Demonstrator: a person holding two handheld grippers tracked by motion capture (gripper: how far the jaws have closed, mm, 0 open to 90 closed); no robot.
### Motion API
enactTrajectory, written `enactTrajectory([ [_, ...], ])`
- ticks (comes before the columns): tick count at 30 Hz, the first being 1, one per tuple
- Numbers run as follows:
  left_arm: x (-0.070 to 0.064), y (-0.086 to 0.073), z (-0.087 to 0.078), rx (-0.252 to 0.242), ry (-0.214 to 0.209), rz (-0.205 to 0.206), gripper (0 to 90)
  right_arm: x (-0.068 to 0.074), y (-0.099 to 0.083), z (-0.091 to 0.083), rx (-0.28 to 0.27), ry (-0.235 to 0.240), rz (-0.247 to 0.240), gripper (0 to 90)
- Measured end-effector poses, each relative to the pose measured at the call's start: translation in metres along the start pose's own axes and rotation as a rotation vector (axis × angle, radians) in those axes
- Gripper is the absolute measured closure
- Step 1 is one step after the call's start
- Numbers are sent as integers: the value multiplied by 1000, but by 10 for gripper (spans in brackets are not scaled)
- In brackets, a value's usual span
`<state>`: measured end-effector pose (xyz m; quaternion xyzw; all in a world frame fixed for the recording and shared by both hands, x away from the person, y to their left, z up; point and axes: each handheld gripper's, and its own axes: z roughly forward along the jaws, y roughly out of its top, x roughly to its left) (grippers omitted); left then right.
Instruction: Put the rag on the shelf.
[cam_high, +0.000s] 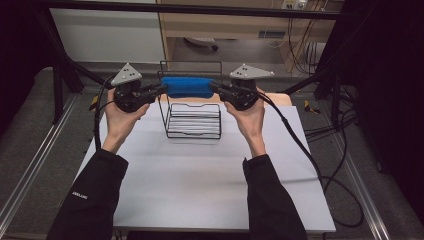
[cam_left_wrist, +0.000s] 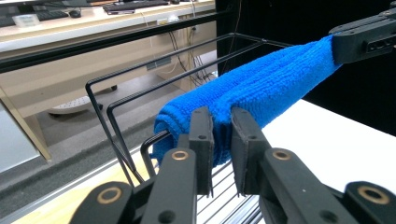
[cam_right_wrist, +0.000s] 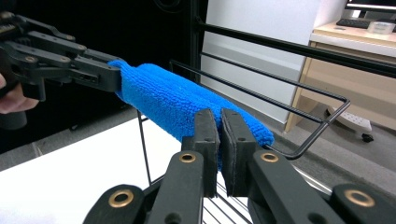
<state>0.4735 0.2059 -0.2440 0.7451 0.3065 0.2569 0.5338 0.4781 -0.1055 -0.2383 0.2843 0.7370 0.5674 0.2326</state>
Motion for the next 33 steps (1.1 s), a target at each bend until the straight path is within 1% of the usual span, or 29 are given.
enactTrajectory([
  [4, 2, 4, -6, -3, -12, -12, 696, 0, -2, 1, 7, -1, -8, 863],
  [6, 3, 8, -11, -11, -18, -27, 670, 0, -4, 1, 14, -2, -12, 863],
  [9, 4, 16, -18, -36, -24, -44, 662, 1, -4, 2, 18, -3, -21, 862],
  [11, 5, 20, -21, -49, -29, -62, 663, 1, -5, 3, 20, -1, -27, 861],
  [13, 4, 23, -22, -50, -32, -72, 682, 1, -5, 3, 24, 1, -36, 859],
  [15, 4, 23, -18, -22, -28, -85, 724, 2, -6, 3, 30, 5, -44, 857],
  [18, 2, 18, -10, 38, -47, -96, 796, 2, -7, 4, 35, 6, -57, 854],
  [20, 0, 14, -4, 73, -67, -91, 838, 3, -7, 4, 39, 7, -60, 851],
  [22, -2, 9, 0, 107, -73, -76, 872, 2, -7, 4, 41, 10, -67, 847],
  [23, -3, 6, 3, 119, -78, -76, 884, 2, -7, 4, 43, 10, -68, 843],
  [26, -4, 1, 7, 138, -80, -73, 900, 2, -8, 4, 47, 9, -75, 833],
  [28, -5, -1, 9, 151, -73, -62, 900, 3, -8, 5, 53, 10, -72, 822],
  [31, -5, -3, 11, 149, -65, -55, 900, 3, -8, 5, 55, 13, -64, 799],
  [33, -5, -5, 12, 154, -60, -46, 900, 3, -8, 4, 47, 16, -55, 773],
])
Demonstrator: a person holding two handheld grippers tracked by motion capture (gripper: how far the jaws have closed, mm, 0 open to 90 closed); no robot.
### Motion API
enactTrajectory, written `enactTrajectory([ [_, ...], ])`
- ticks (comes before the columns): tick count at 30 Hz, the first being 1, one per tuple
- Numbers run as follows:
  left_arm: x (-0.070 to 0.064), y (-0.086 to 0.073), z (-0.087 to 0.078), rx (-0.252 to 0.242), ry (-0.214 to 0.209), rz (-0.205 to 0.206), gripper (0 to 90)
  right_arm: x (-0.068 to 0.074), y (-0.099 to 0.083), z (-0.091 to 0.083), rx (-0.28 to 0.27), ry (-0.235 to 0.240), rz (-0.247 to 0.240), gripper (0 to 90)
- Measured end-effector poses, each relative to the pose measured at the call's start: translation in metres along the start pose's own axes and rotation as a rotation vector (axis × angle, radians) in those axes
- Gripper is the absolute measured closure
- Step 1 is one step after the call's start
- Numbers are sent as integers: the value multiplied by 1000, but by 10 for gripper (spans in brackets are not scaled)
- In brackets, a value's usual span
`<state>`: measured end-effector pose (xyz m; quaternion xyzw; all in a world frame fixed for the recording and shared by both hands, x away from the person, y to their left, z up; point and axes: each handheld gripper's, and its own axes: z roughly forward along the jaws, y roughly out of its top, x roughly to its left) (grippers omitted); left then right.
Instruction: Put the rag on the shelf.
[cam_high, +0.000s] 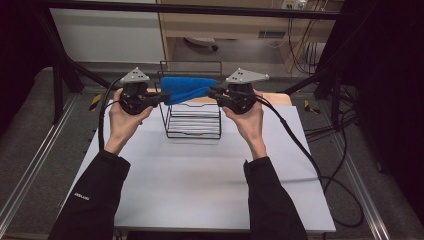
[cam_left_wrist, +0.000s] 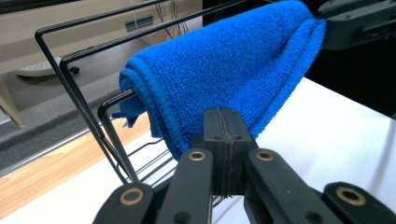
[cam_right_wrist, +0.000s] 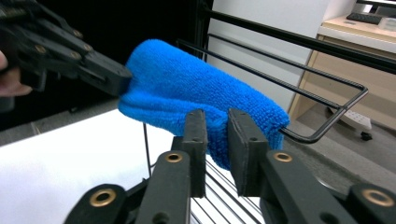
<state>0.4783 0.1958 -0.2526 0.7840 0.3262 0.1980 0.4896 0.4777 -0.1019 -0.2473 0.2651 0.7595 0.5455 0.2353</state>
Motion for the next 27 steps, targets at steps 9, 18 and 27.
enactTrajectory([
  [9, -1, -5, 8, 12, 31, 32, 900, 1, -1, 0, -6, 30, 50, 695],
  [18, -2, -6, 11, 11, 42, 55, 900, 1, -6, -1, 0, 58, 103, 866],
  [27, -2, -8, 15, 8, 41, 57, 900, -7, -21, 7, 65, 18, 126, 845],
])
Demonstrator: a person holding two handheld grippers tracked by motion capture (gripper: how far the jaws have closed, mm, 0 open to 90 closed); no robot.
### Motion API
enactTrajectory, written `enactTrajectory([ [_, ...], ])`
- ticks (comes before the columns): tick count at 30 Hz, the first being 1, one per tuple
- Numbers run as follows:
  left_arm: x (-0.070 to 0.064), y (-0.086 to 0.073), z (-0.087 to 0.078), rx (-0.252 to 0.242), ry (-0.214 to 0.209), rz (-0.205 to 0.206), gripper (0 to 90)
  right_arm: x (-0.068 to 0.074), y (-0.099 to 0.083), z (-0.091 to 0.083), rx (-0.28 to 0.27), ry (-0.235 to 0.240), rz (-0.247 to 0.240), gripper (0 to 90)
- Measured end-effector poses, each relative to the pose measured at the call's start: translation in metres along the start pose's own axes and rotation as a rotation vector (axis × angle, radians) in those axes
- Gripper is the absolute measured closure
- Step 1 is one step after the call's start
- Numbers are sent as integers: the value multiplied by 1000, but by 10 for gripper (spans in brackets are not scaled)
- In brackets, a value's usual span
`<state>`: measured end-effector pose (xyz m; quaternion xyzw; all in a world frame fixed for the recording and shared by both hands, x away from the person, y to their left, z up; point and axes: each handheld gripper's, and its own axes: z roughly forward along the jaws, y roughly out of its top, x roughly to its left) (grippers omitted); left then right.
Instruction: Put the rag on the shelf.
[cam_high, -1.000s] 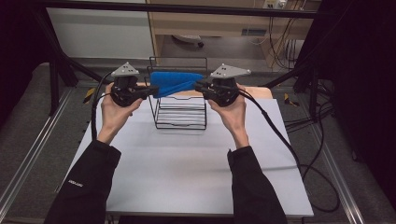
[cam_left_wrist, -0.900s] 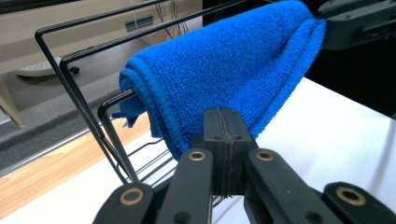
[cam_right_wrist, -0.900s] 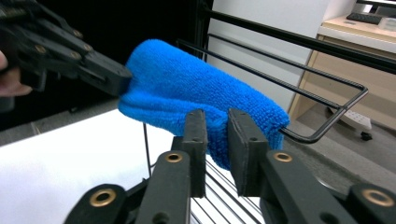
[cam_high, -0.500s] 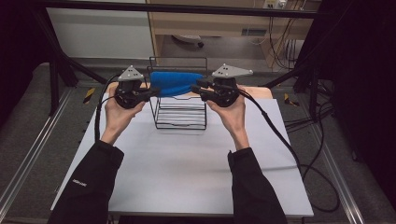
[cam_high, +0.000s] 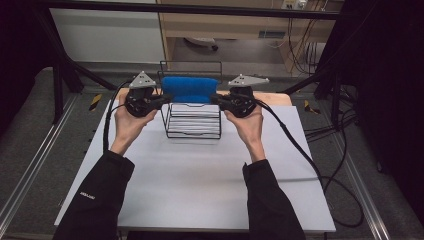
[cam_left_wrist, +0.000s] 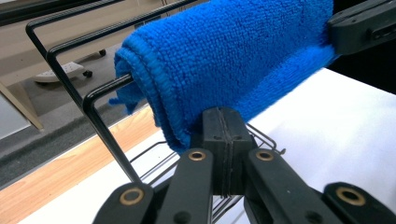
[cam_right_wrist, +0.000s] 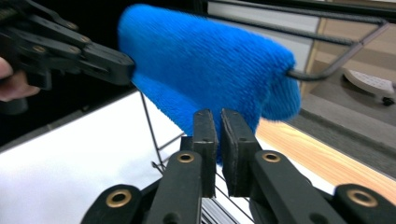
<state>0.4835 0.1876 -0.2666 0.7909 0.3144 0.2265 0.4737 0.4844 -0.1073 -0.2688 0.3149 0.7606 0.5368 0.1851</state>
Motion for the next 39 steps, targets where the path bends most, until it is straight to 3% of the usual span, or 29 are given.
enactTrajectory([
  [5, 0, 0, 0, -6, -5, -6, 900, -2, -4, 4, 2, -24, -23, 774],
  [12, -2, -2, -9, -21, -11, -18, 819, 2, -2, -7, -38, -1, -24, 673],
  [19, -4, -10, -20, 5, 1, -29, 643, 5, -3, -25, -48, -5, -12, 397],
  [24, -5, -21, -26, 21, 5, -37, 506, -1, -8, -40, -28, -29, 12, 250],
  [32, -6, -44, -30, 58, 11, -45, 321, -16, -25, -65, -23, -42, 77, 109],
  [39, -10, -66, -35, 61, 19, -39, 186, -21, -44, -83, -26, -46, 81, 64],
])
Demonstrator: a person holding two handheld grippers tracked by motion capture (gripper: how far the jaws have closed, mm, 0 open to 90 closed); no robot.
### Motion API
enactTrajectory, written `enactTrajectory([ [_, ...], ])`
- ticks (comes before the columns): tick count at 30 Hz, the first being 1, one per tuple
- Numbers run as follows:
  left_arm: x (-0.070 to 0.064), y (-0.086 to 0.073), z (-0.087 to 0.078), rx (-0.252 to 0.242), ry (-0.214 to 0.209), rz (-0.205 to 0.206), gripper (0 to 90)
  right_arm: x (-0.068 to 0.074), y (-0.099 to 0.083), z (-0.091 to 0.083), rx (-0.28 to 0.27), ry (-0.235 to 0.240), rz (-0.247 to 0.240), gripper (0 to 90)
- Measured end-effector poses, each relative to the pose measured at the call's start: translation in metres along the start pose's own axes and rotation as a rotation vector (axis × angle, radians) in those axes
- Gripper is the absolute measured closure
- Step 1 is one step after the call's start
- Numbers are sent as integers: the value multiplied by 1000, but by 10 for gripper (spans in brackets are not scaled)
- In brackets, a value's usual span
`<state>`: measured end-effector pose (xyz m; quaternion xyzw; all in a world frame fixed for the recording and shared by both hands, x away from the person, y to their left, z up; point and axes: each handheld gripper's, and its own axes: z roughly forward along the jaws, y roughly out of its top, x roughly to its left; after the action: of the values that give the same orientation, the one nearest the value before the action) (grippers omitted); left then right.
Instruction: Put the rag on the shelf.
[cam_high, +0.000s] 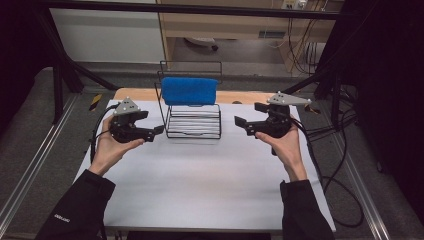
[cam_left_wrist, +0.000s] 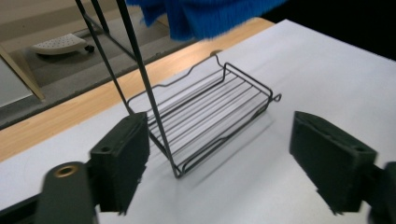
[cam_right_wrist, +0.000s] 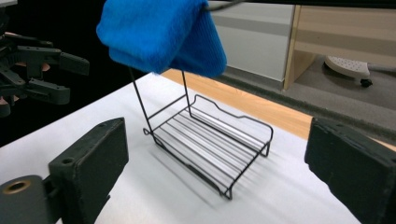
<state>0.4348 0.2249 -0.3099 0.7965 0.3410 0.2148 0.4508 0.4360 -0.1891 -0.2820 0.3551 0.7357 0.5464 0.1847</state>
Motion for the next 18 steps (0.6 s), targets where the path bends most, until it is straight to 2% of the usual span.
enactTrajectory([
  [3, -2, -13, -1, 9, -2, -2, 145, 0, -12, -7, 1, -2, 10, 50],
  [8, -2, -34, -2, 7, -13, -20, 116, -4, -35, -13, 34, -11, 9, 33],
  [13, -2, -58, 0, 14, -27, -37, 106, -7, -60, -13, 77, 0, 14, 23],
  [18, -4, -83, 3, 19, -42, -44, 104, -7, -84, -9, 144, 4, 3, 14],
])
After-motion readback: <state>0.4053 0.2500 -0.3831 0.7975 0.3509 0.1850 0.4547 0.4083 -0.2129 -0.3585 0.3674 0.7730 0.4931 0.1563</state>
